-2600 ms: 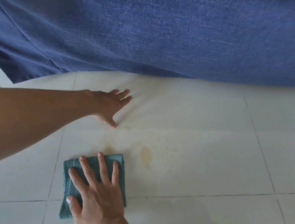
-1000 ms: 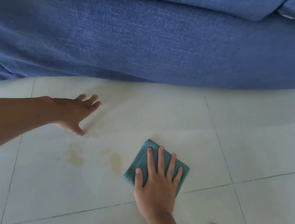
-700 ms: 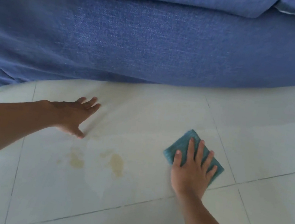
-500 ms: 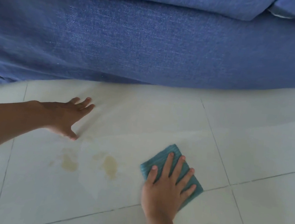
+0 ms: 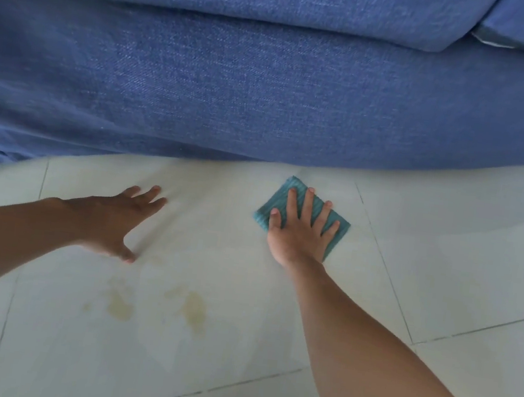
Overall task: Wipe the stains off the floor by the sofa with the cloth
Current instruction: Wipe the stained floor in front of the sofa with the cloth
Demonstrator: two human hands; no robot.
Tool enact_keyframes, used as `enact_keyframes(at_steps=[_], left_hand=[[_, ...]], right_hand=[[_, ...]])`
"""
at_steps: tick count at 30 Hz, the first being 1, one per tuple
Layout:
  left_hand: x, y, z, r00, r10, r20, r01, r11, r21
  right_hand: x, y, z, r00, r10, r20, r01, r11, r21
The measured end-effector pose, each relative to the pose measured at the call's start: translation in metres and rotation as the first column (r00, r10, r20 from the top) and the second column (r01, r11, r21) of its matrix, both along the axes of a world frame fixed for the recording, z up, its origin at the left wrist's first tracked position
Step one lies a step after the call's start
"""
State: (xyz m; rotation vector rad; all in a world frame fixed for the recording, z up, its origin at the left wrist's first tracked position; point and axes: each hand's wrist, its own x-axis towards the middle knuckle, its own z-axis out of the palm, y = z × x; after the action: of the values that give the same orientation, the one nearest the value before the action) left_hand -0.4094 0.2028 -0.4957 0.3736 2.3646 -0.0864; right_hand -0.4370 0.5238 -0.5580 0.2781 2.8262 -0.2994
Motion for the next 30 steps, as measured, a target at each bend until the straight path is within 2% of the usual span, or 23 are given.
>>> enact_keyframes(at_steps=[2, 5, 7, 9, 11, 13, 15, 17, 19, 22, 24, 26, 28, 30], left_hand=[[0.0, 0.0, -0.001, 1.0, 0.002, -0.008, -0.002, 1.0, 0.007], [0.0, 0.001, 0.003, 1.0, 0.002, -0.013, -0.002, 1.0, -0.004], [0.001, 0.003, 0.007, 1.0, -0.017, -0.013, 0.017, 1.0, -0.017], [0.001, 0.005, 0.01, 1.0, -0.021, -0.013, 0.02, 0.999, -0.026], [0.0, 0.007, 0.009, 0.999, -0.028, -0.026, 0.028, 0.999, -0.026], [0.002, 0.004, 0.007, 0.999, -0.015, -0.03, 0.015, 1.0, -0.019], [0.004, 0.002, 0.003, 1.0, -0.01, -0.022, 0.01, 1.0, -0.017], [0.003, 0.001, 0.002, 0.999, -0.022, -0.025, 0.021, 1.0, -0.019], [0.0, 0.003, 0.003, 0.999, -0.03, -0.028, 0.029, 0.999, -0.035], [-0.003, 0.006, 0.006, 0.996, -0.059, -0.06, 0.056, 0.997, -0.049], [-0.003, 0.008, 0.01, 0.997, -0.06, -0.055, 0.057, 0.997, -0.047], [-0.002, 0.007, 0.012, 0.997, -0.041, -0.065, 0.039, 0.999, -0.024], [-0.001, 0.005, 0.012, 0.997, -0.005, -0.075, 0.005, 1.0, 0.002], [0.003, 0.001, 0.011, 0.996, 0.037, -0.082, -0.035, 0.999, 0.027]], right_hand=[[0.007, -0.024, 0.001, 0.989, 0.139, -0.044, -0.14, 0.99, -0.016], [0.055, -0.04, -0.002, 0.915, 0.379, -0.139, -0.385, 0.923, -0.014], [0.086, -0.014, -0.003, 0.89, 0.432, -0.145, -0.437, 0.9, -0.001], [0.088, 0.016, -0.002, 0.918, 0.38, -0.115, -0.378, 0.925, 0.038], [0.067, 0.025, 0.001, 0.966, 0.245, -0.079, -0.24, 0.968, 0.075], [0.04, 0.007, 0.002, 0.995, 0.092, -0.048, -0.09, 0.995, 0.046], [0.02, -0.022, 0.002, 0.999, 0.024, -0.038, -0.023, 1.0, 0.01], [0.012, -0.054, 0.002, 0.995, 0.088, -0.036, -0.089, 0.996, -0.028], [0.019, -0.077, 0.001, 0.971, 0.231, -0.069, -0.234, 0.971, -0.045], [0.044, -0.071, -0.002, 0.92, 0.359, -0.156, -0.367, 0.93, -0.025], [0.052, -0.049, -0.005, 0.926, 0.326, -0.189, -0.331, 0.944, 0.008], [0.042, -0.038, -0.006, 0.959, 0.23, -0.164, -0.226, 0.973, 0.046], [0.019, -0.048, -0.005, 0.984, 0.135, -0.115, -0.134, 0.991, 0.013], [0.0, -0.072, -0.005, 0.982, 0.156, -0.102, -0.158, 0.987, -0.006]])
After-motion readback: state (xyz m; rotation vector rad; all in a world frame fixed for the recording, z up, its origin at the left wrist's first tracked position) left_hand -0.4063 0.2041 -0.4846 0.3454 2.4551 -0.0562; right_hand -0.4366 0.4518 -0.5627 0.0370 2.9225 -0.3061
